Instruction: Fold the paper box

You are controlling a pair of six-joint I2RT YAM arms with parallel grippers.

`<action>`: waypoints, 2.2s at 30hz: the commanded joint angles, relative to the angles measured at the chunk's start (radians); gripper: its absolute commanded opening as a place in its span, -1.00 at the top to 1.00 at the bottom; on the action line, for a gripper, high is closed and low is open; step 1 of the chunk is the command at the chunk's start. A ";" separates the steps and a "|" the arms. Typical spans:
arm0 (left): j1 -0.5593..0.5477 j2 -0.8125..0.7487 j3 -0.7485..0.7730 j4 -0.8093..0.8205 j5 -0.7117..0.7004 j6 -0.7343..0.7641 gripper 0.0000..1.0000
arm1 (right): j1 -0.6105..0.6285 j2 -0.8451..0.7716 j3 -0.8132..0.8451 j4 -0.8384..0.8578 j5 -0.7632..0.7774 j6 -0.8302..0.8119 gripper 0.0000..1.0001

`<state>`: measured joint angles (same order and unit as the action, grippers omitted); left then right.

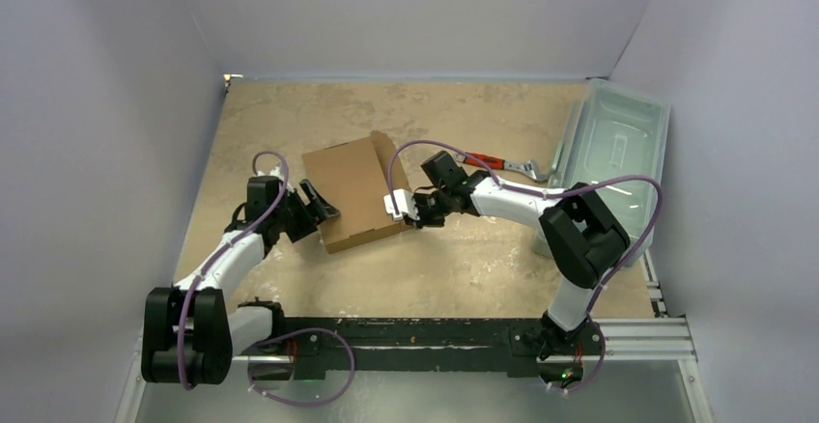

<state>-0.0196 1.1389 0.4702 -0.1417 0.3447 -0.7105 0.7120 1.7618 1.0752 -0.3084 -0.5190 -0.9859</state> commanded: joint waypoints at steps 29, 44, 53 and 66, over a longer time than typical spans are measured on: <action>0.007 0.042 -0.014 0.055 0.044 0.009 -0.41 | 0.031 0.016 0.078 0.005 0.026 0.179 1.00; 0.008 0.041 -0.017 0.056 0.053 0.004 -0.40 | 0.052 0.026 0.107 0.014 0.066 0.246 1.00; 0.006 0.040 -0.018 0.058 0.059 -0.001 -0.38 | 0.075 0.026 0.125 0.006 0.076 0.257 1.00; 0.006 0.038 -0.022 0.062 0.069 -0.003 -0.36 | 0.102 0.030 0.144 -0.001 0.072 0.259 1.00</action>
<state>-0.0132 1.1725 0.4614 -0.0914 0.3813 -0.7143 0.7963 1.7920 1.1725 -0.3485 -0.4095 -0.7433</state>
